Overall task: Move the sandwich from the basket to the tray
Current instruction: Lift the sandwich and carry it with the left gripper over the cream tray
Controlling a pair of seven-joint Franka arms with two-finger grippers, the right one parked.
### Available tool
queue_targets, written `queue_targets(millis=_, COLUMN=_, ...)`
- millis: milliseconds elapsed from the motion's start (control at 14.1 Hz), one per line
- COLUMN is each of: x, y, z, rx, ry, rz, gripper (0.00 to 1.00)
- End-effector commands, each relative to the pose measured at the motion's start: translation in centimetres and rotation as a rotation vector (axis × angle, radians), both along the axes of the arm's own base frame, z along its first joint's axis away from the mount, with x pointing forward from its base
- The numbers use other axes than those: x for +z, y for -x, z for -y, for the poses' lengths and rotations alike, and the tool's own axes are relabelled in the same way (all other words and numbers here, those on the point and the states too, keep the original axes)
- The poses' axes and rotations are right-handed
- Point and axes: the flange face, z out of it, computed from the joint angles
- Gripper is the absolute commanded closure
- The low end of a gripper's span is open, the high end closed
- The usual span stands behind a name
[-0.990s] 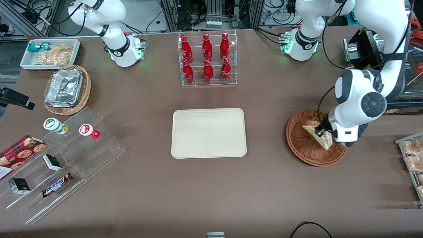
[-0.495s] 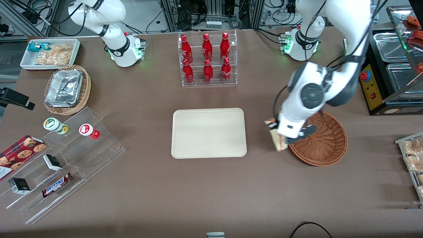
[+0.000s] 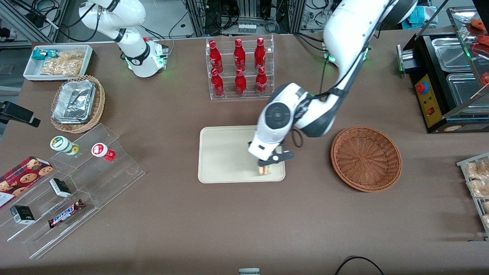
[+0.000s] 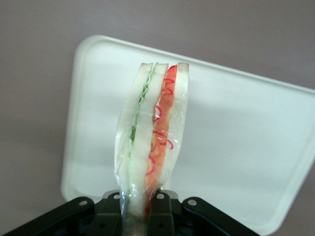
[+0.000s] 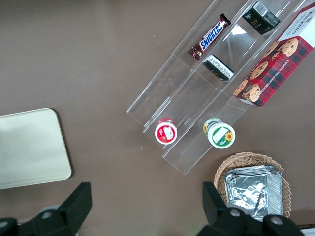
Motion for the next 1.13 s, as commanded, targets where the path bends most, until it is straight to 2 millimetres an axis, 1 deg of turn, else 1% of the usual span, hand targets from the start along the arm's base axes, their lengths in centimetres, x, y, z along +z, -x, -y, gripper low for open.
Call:
queue_targets(millis=0, x=-0.6, y=0.0, z=3.4, rx=-0.012, ry=0.004, rz=0.051, gripper=0.96)
queue_targets(millis=71, x=-1.6, y=0.7, z=4.1, rx=-0.035, ry=-0.005, rz=0.055, gripper=0.96)
queue_targets(millis=141, x=-2.0, y=1.6, z=5.4, rx=-0.061, ry=-0.013, rz=0.062, gripper=0.96)
queue_targets(millis=212, x=-2.8, y=2.7, z=6.5, rx=-0.084, ry=-0.028, rz=0.065, gripper=0.96)
queue_targets(millis=424, x=-4.9, y=3.1, z=6.7, rx=-0.062, ry=-0.064, rz=0.063, gripper=0.96)
queue_targets(millis=495, x=-6.0, y=3.2, z=6.7, rx=-0.059, ry=-0.07, rz=0.052, gripper=0.96)
queue_targets(millis=566, x=-6.5, y=3.5, z=6.9, rx=-0.061, ry=-0.073, rz=0.046, gripper=0.96)
queue_targets(millis=636, x=-6.8, y=4.1, z=7.5, rx=-0.07, ry=-0.069, rz=0.045, gripper=0.94)
queue_targets(millis=707, x=-7.0, y=4.3, z=7.6, rx=-0.064, ry=-0.069, rz=0.046, gripper=0.89)
queue_targets(millis=778, x=-6.8, y=4.4, z=7.7, rx=-0.046, ry=-0.068, rz=0.045, gripper=0.56)
queue_targets(millis=848, x=-6.3, y=4.1, z=7.6, rx=-0.038, ry=-0.063, rz=0.049, gripper=0.01)
queue_targets(millis=990, x=-5.0, y=4.2, z=7.8, rx=-0.031, ry=-0.059, rz=0.064, gripper=0.0)
queue_targets(millis=1061, x=-3.1, y=4.4, z=8.1, rx=-0.014, ry=-0.053, rz=0.085, gripper=0.0)
